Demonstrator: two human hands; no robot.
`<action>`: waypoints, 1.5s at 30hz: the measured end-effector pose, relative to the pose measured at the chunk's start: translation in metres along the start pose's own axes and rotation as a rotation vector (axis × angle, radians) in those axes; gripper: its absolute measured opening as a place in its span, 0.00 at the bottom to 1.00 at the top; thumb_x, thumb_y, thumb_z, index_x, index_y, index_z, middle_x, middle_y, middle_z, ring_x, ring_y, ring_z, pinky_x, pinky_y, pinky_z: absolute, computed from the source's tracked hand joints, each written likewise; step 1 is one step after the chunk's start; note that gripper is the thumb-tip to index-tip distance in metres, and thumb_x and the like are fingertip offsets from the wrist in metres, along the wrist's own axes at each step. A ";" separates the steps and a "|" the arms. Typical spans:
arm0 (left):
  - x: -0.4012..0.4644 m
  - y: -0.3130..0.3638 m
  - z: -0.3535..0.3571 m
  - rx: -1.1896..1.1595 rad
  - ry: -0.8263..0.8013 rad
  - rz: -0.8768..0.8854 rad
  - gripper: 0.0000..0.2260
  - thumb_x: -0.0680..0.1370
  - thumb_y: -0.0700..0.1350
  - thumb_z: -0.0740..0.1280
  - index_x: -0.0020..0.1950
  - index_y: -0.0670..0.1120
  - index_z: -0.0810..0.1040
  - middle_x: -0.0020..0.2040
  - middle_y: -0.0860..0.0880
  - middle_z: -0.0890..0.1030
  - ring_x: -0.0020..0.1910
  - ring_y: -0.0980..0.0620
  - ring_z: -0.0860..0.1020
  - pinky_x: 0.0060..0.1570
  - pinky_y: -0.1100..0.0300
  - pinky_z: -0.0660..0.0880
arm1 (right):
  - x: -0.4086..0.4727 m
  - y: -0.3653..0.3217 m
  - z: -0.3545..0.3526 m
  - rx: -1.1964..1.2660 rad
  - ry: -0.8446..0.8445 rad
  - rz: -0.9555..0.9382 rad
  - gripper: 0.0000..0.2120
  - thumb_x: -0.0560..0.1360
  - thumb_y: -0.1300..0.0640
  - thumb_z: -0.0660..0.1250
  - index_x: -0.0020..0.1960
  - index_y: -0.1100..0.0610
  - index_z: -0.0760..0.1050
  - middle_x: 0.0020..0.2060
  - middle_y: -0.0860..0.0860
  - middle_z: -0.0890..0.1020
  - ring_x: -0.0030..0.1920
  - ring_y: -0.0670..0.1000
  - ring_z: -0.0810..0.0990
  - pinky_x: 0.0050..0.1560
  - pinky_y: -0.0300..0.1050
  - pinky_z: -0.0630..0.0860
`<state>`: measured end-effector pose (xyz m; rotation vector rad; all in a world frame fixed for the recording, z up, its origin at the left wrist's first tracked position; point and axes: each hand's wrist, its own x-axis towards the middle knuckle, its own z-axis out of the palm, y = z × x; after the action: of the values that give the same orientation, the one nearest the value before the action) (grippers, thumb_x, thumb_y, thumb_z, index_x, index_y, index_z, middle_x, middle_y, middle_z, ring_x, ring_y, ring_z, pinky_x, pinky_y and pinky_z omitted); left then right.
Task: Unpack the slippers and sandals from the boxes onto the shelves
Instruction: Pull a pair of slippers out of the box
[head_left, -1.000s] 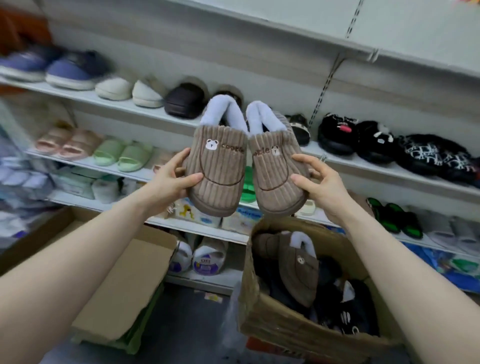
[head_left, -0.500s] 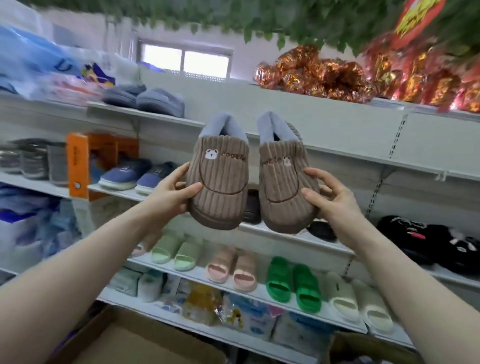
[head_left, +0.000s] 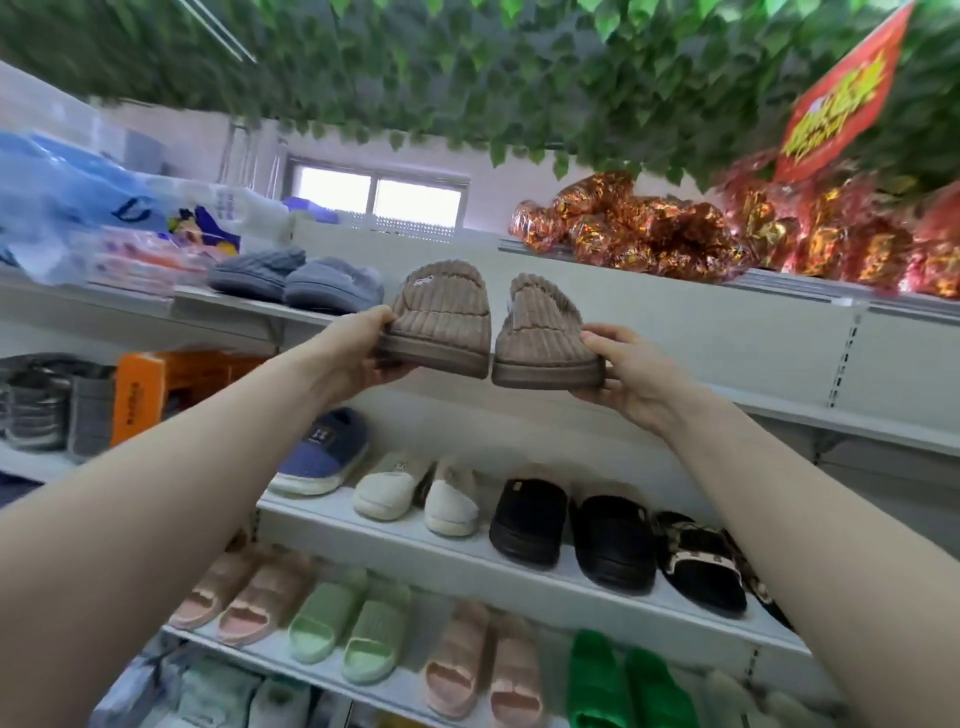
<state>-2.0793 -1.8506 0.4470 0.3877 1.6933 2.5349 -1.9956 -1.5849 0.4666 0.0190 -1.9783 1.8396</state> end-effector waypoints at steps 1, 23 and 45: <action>0.011 0.000 0.001 -0.005 -0.001 -0.007 0.05 0.80 0.41 0.58 0.52 0.43 0.72 0.46 0.43 0.77 0.42 0.50 0.78 0.28 0.59 0.79 | 0.012 0.001 0.001 0.010 0.000 0.008 0.10 0.81 0.58 0.64 0.62 0.56 0.73 0.52 0.54 0.77 0.48 0.52 0.78 0.34 0.47 0.83; 0.149 -0.016 0.004 1.253 0.059 0.596 0.27 0.77 0.58 0.65 0.75 0.54 0.65 0.73 0.46 0.64 0.70 0.46 0.67 0.70 0.55 0.62 | 0.156 0.038 0.042 -1.055 -0.121 -0.473 0.24 0.75 0.34 0.59 0.70 0.36 0.65 0.75 0.55 0.60 0.76 0.56 0.61 0.74 0.51 0.61; 0.106 -0.042 0.038 1.521 0.036 0.980 0.18 0.77 0.50 0.67 0.66 0.47 0.76 0.64 0.45 0.75 0.63 0.43 0.72 0.63 0.50 0.69 | 0.126 0.041 0.001 -1.513 -0.189 -0.778 0.26 0.81 0.41 0.56 0.76 0.48 0.62 0.72 0.55 0.66 0.65 0.61 0.72 0.64 0.55 0.70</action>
<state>-2.1762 -1.7797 0.4405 1.4257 3.6816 0.7156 -2.1226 -1.5452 0.4681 0.4204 -2.4434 -0.3080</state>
